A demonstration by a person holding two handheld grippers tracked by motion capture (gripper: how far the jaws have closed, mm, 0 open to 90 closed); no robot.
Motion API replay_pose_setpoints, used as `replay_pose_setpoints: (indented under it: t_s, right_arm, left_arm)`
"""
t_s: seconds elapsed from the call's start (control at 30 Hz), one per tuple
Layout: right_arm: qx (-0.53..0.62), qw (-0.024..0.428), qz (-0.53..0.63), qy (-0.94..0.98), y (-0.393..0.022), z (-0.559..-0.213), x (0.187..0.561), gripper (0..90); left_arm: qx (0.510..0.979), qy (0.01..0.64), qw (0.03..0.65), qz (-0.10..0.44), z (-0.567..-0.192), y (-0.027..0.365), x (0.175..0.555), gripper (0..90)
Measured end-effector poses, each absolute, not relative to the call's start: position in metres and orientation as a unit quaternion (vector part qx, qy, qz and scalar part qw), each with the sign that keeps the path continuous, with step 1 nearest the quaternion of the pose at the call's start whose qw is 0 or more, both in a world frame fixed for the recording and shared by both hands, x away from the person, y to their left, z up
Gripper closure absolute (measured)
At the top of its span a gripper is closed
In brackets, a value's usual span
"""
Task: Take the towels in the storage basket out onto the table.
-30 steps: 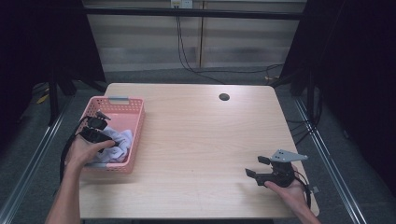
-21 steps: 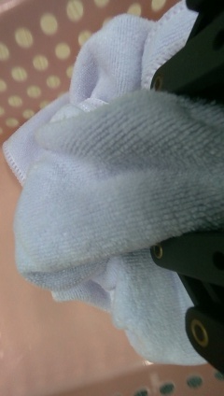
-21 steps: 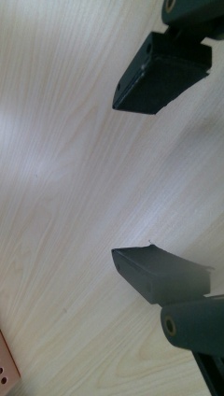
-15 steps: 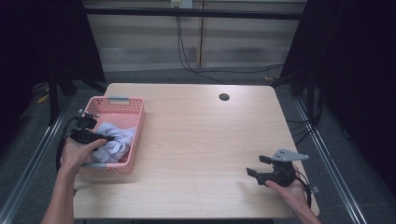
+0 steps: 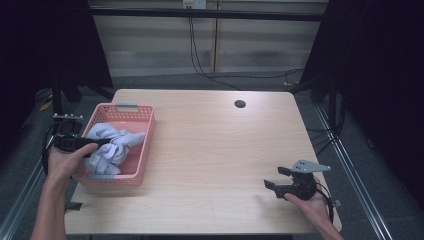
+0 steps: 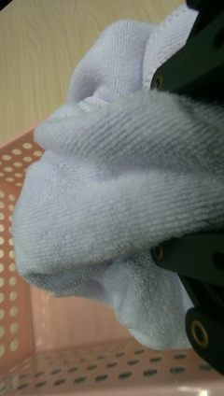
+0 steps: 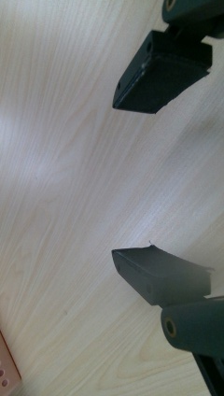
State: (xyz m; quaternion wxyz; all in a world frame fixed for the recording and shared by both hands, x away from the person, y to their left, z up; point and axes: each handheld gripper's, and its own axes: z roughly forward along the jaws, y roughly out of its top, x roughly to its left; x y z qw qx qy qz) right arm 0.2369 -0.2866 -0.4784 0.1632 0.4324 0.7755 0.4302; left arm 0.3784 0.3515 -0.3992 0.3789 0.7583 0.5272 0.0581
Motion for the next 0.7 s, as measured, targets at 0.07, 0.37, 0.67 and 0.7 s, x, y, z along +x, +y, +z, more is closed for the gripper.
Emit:
replay_pose_setpoints:
  t_s: [0.07, 0.37, 0.67, 0.7]
  right_arm:
    - [0.432, 0.164, 0.431, 0.775, -0.287, -0.478, 0.237, 22.4]
    - [0.435, 0.163, 0.432, 0.773, -0.288, -0.477, 0.236, 22.4]
    - [0.435, 0.162, 0.431, 0.774, -0.289, -0.478, 0.237, 22.4]
    - [0.435, 0.162, 0.431, 0.774, -0.289, -0.478, 0.237, 22.5]
  left_arm:
    - [0.757, 0.528, 0.38, 0.057, -0.395, 0.352, 0.378, 60.5]
    - [0.754, 0.526, 0.388, 0.071, -0.377, 0.359, 0.377, 60.5]
    - [0.744, 0.528, 0.402, 0.077, -0.363, 0.365, 0.376, 60.5]
    - [0.746, 0.527, 0.399, 0.078, -0.361, 0.365, 0.376, 60.5]
